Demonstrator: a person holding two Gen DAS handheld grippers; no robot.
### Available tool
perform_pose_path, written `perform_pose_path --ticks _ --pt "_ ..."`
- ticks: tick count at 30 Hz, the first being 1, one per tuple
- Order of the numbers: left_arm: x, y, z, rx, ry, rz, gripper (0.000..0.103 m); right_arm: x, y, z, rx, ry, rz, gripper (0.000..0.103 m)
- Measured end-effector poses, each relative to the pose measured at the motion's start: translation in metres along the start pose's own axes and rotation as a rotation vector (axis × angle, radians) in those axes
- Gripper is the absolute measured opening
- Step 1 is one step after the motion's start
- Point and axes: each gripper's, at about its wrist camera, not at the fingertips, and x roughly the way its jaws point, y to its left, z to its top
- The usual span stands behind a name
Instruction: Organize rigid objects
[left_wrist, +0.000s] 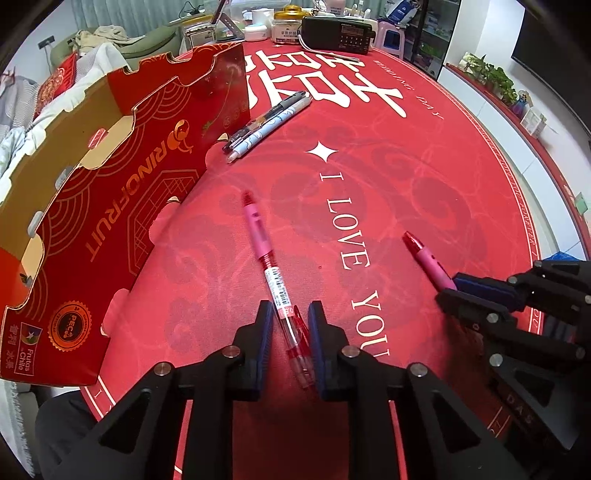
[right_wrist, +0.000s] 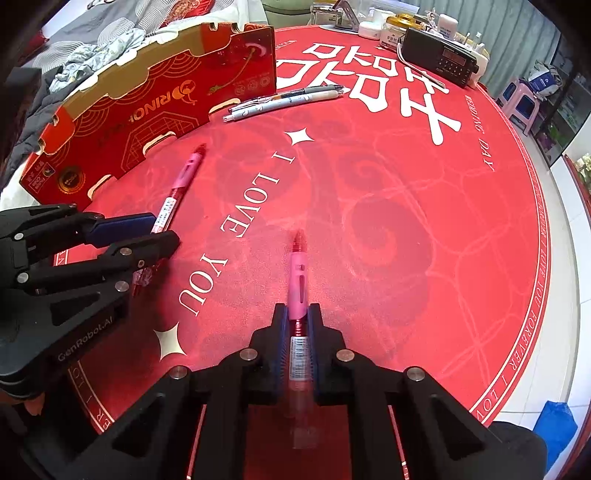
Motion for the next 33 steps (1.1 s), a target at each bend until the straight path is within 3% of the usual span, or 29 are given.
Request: perform_pose_path --ticks 3,24,33 --pt "0.0 0.003 0.001 -0.014 -0.001 -0.011 0.014 0.0 -0.002 0.0 0.014 -0.001 0.013 0.011" --pt "-0.006 0.022 0.003 -0.115 -0.025 -0.086 0.014 -0.01 -0.008 -0.002 0.072 -0.041 0.067 0.011" --pt "-0.014 0.015 0.005 -0.087 -0.043 -0.05 0.014 -0.018 -0.009 0.002 0.076 -0.069 0.075 0.011"
